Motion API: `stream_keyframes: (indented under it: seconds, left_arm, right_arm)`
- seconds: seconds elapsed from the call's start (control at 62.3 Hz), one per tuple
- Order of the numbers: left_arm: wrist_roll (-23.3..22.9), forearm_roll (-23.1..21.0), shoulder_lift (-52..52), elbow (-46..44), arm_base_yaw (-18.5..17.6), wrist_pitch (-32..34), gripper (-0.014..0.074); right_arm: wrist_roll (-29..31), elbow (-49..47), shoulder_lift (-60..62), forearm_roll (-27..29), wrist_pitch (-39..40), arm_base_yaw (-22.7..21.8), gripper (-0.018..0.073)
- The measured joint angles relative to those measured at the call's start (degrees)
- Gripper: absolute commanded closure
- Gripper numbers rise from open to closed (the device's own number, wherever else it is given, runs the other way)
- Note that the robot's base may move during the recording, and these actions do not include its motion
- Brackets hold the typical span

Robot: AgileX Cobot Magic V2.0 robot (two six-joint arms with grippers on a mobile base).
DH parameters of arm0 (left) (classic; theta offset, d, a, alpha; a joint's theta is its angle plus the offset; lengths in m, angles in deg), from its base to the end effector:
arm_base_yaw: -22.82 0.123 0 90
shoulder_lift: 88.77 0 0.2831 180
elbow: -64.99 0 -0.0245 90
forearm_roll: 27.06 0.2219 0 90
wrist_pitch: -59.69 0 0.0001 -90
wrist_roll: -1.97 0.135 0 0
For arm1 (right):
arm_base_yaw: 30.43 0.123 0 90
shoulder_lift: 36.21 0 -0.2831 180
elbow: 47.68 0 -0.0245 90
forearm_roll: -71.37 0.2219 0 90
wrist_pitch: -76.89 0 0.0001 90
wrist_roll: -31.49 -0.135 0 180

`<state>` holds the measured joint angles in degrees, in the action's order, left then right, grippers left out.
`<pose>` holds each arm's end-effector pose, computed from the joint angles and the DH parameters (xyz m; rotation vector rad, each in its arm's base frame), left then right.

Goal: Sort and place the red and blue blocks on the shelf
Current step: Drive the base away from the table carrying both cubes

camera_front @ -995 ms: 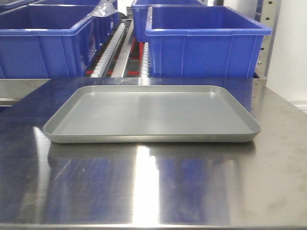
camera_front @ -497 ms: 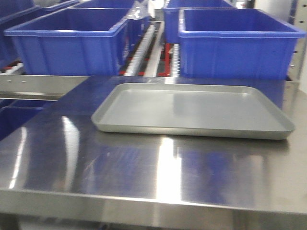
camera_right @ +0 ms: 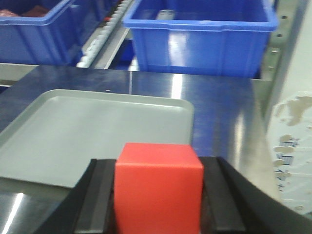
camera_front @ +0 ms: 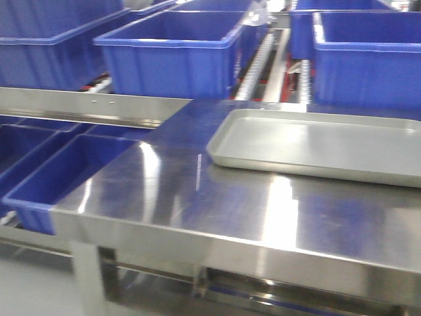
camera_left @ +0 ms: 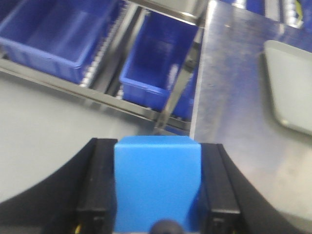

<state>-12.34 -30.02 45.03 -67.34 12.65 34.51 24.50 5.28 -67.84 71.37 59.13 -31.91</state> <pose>0.1423 -0.0285 0.2712 -0.1109 2.0892 -0.3116 0.1094 -0.0028 0.2878 0.1320 1.7820 0.0691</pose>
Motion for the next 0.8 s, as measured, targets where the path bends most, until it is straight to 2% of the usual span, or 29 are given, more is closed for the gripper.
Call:
stream_keyframes:
  seconds: [0.802]
  left_arm:
    - [0.0, 0.0, 0.0, 0.0, 0.0, 0.0, 0.0472]
  right_arm:
    - [0.0, 0.0, 0.0, 0.0, 0.0, 0.0, 0.0502]
